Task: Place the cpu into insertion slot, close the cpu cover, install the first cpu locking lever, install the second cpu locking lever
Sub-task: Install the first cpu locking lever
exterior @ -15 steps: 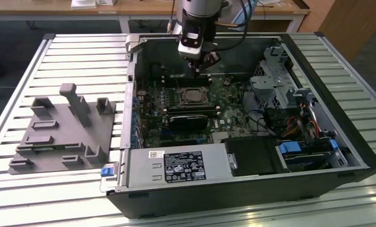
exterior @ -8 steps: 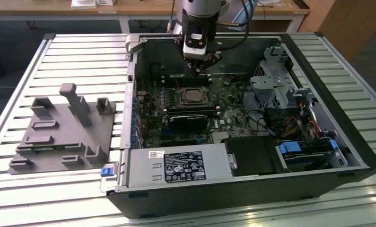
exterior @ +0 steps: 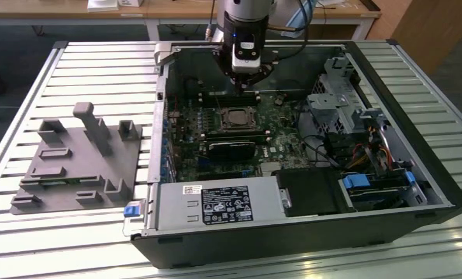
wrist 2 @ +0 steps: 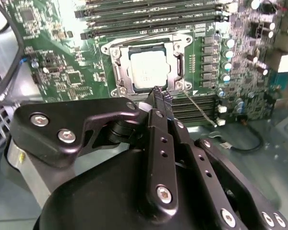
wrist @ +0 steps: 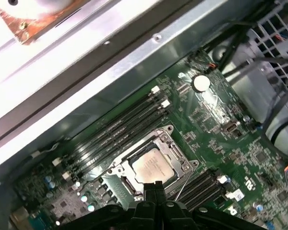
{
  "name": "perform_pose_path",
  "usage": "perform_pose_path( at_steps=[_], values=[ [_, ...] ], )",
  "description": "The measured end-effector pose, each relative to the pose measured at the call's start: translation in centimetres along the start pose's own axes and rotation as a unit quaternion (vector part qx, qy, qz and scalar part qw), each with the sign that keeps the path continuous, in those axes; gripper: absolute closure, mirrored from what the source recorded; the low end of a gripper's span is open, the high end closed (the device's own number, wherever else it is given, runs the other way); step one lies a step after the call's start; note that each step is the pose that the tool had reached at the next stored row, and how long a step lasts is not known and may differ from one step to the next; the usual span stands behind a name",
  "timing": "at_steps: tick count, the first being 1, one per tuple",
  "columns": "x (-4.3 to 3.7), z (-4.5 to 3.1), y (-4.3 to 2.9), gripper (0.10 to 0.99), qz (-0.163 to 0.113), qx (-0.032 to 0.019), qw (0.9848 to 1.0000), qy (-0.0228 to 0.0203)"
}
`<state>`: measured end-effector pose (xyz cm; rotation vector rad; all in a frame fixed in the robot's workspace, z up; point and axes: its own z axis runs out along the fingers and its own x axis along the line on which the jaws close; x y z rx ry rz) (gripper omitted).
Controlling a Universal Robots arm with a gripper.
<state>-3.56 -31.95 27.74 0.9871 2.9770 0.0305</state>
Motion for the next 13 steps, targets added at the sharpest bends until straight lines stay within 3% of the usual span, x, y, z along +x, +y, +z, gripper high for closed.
perform_pose_path(
  at_steps=[6, 13],
  values=[
    [0.00, 0.04, 0.00, 0.980, -0.052, -0.0001, 0.9986, 0.0008],
    [0.00, 0.10, 0.00, 0.980, -0.109, -0.0007, 0.9940, 0.0009]
  ],
)
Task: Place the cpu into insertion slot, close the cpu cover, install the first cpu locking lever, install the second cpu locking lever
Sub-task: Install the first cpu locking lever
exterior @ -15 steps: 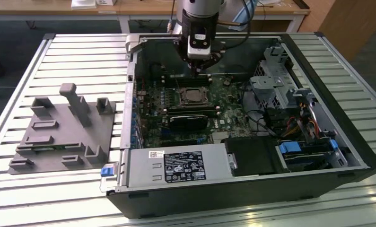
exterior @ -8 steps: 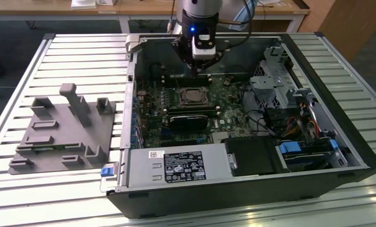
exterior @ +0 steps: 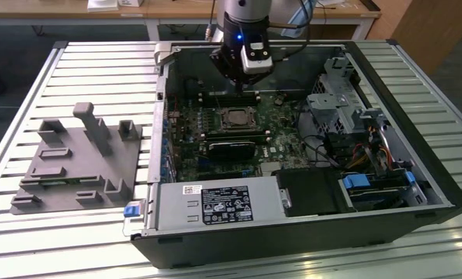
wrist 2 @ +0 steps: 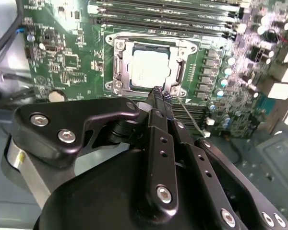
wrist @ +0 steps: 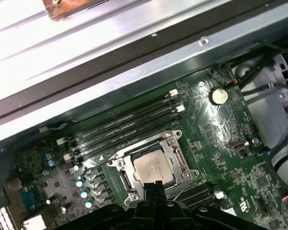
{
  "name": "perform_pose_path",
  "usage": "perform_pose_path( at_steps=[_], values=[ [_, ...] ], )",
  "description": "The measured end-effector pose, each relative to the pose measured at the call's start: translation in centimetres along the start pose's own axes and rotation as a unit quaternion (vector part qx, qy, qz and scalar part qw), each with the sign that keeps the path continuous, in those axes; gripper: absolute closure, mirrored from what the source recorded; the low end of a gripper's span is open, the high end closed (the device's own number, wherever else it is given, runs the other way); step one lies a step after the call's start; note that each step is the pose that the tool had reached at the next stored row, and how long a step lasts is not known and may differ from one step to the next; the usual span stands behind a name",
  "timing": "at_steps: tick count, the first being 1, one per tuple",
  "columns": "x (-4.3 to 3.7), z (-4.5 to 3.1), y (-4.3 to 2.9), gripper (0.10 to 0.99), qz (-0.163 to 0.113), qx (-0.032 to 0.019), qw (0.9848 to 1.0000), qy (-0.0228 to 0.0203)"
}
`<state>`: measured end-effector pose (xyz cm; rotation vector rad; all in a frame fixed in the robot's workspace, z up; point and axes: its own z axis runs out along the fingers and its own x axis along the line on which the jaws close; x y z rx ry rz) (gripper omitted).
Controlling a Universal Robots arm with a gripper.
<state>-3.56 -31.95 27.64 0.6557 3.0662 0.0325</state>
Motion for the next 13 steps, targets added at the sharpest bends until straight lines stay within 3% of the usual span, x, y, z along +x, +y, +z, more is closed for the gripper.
perform_pose_path(
  at_steps=[4, 7, 13],
  values=[
    [0.00, 0.05, 0.00, 0.980, -0.032, -0.0005, 0.9995, -0.0002],
    [0.01, 0.10, 0.00, 0.980, -0.058, -0.0006, 0.9983, 0.0003],
    [0.00, 0.28, -0.01, 0.980, -0.113, -0.0007, 0.9936, 0.0015]
  ],
)
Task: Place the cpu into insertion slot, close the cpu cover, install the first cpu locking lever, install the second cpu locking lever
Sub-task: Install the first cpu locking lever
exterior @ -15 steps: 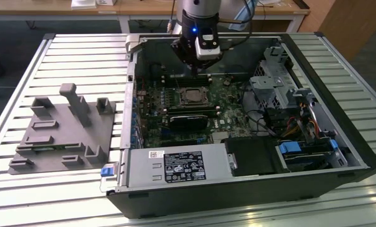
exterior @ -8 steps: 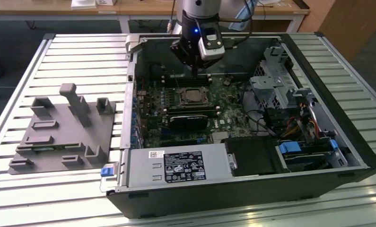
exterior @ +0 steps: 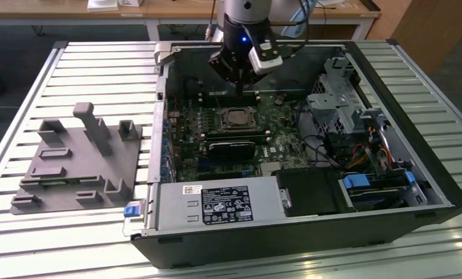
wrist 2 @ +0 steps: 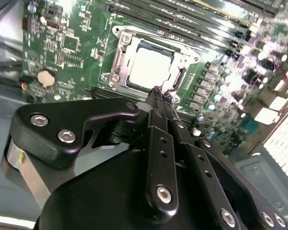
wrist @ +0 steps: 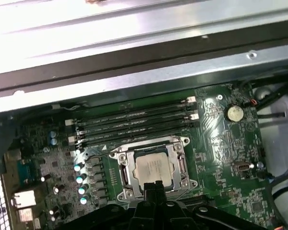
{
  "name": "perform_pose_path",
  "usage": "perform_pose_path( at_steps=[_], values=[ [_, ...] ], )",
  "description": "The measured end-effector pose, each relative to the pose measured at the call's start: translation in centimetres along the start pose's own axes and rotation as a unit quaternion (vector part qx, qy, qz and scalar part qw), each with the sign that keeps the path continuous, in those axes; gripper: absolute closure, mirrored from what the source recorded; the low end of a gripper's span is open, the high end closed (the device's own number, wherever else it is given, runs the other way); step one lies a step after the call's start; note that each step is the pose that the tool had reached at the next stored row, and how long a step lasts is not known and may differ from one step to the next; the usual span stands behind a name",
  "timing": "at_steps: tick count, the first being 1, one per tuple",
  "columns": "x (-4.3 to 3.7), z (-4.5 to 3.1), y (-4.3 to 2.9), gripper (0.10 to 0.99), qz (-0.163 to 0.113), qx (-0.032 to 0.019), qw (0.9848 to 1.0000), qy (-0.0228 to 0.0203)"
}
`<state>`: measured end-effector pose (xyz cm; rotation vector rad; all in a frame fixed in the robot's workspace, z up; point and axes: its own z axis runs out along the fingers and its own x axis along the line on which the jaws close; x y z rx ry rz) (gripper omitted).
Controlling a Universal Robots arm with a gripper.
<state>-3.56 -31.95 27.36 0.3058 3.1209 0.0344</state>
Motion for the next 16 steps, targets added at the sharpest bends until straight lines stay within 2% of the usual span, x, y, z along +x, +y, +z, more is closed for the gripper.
perform_pose_path(
  at_steps=[3, 5, 10, 12, 16],
  values=[
    [0.00, 0.09, 0.00, 0.980, -0.027, -0.0001, 0.9996, 0.0006],
    [-0.01, 0.14, -0.01, 0.980, -0.044, -0.0024, 0.9990, 0.0014],
    [0.00, 0.33, -0.01, 0.980, -0.069, -0.0223, 0.9973, 0.0050],
    [0.08, 0.45, -0.02, 0.980, -0.077, -0.0284, 0.9966, 0.0061],
    [0.68, 0.57, -0.15, 0.980, -0.083, -0.0295, 0.9961, 0.0065]
  ],
)
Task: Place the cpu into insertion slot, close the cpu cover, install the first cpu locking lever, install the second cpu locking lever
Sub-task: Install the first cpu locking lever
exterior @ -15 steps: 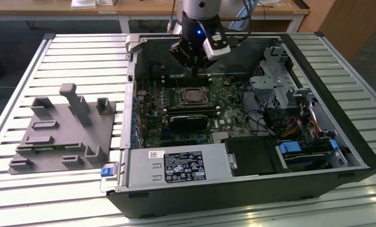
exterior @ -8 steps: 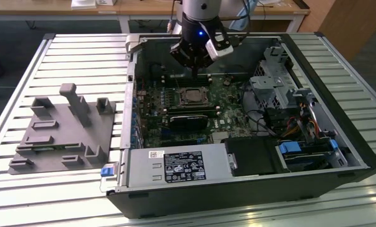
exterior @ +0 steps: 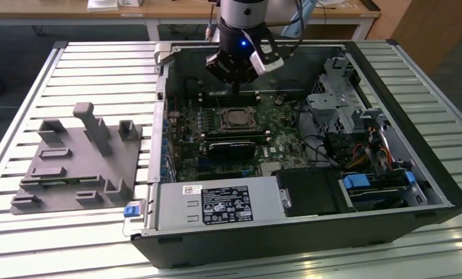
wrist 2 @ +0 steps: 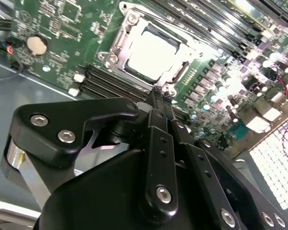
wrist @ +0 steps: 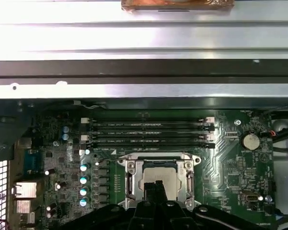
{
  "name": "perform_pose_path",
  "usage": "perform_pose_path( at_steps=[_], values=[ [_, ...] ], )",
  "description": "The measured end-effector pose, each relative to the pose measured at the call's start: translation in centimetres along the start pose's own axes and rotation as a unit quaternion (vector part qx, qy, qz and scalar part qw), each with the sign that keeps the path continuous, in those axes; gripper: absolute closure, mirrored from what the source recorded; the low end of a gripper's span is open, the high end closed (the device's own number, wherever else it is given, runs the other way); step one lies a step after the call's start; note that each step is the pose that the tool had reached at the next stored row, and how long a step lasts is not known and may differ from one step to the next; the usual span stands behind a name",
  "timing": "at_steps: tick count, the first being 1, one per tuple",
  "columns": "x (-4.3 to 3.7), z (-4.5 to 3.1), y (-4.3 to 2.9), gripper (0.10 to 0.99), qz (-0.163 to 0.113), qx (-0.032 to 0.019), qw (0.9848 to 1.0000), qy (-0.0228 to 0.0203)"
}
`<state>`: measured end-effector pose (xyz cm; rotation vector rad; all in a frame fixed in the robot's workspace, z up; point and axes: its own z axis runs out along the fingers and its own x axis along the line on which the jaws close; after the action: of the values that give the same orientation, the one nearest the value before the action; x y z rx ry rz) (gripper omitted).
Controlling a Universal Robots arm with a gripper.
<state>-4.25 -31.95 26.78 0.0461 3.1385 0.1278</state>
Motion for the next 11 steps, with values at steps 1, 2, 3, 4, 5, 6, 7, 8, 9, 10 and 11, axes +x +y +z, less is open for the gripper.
perform_pose_path(
  at_steps=[1, 2, 3, 4, 5, 6, 7, 8, 9, 10, 11],
  values=[
    [0.21, 0.02, -0.01, 0.980, 0.000, 0.0000, 1.0000, 0.0000],
    [0.49, 0.04, -0.02, 0.980, 0.000, 0.0000, 1.0000, 0.0000],
    [0.73, 0.05, -0.02, 0.980, 0.000, 0.0000, 1.0000, 0.0000],
    [0.97, 0.07, -0.03, 0.980, 0.000, 0.0000, 1.0000, 0.0000],
    [1.21, 0.10, -0.04, 0.980, 0.000, -0.0001, 1.0000, 0.0000],
    [1.41, 0.13, -0.05, 0.980, 0.000, -0.0001, 1.0000, -0.0001],
    [1.58, 0.15, -0.06, 0.980, 0.000, -0.0001, 1.0000, 0.0000],
    [1.72, 0.19, -0.07, 0.980, 0.000, -0.0001, 1.0000, 0.0000],
    [1.86, 0.22, -0.09, 0.980, 0.000, 0.0000, 1.0000, 0.0000],
    [1.99, 0.26, -0.11, 0.980, 0.000, 0.0000, 1.0000, 0.0000],
    [2.13, 0.29, -0.13, 0.980, -0.001, 0.0000, 1.0000, 0.0001]
  ],
)
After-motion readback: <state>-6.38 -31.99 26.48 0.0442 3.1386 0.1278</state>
